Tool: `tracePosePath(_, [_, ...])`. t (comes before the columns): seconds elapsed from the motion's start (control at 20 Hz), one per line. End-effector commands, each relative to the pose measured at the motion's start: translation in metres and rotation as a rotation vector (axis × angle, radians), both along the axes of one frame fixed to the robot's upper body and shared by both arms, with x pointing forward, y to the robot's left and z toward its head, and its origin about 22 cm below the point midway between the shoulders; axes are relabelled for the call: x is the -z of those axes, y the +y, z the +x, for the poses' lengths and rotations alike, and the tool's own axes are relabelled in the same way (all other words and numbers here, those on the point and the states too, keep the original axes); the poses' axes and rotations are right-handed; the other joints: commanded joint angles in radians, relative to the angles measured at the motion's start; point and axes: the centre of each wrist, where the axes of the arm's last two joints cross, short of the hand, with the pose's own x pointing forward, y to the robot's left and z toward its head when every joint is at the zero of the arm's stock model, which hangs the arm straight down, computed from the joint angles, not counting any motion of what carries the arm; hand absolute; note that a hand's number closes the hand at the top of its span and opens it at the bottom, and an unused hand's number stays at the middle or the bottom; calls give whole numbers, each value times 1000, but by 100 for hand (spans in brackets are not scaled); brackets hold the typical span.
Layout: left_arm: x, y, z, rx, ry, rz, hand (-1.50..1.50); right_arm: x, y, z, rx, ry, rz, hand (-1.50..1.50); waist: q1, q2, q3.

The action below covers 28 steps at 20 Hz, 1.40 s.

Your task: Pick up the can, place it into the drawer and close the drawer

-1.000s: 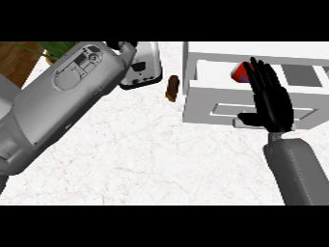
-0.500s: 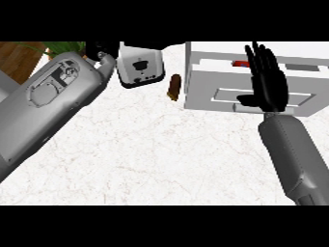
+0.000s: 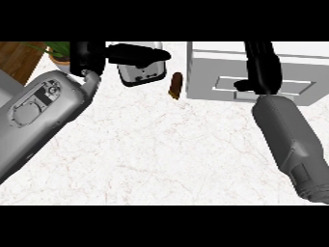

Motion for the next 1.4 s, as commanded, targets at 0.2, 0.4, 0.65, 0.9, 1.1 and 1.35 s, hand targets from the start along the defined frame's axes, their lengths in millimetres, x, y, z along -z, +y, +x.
tracePosePath(0.2, [7,17,-15,11,-2,8,-150,-42,4,27,-5,-15,11,-150,22,14,6])
tracePosePath(0.4, [17,14,-22,20,-5,-4,-150,-51,13,32,14,-15,26,-150,34,19,5])
tracePosePath(0.65, [23,21,-31,52,17,12,-150,-63,15,37,1,-16,47,-150,37,20,6])
tracePosePath(0.9, [45,20,-31,13,1,14,-150,-58,41,36,-81,-37,183,-150,25,25,7])
tracePosePath(1.1, [31,23,-31,31,-2,0,-150,-65,57,38,-135,-52,337,-150,24,20,9])
tracePosePath(1.35, [43,39,-38,12,8,16,-150,-63,38,38,-186,-67,492,-150,16,14,8])
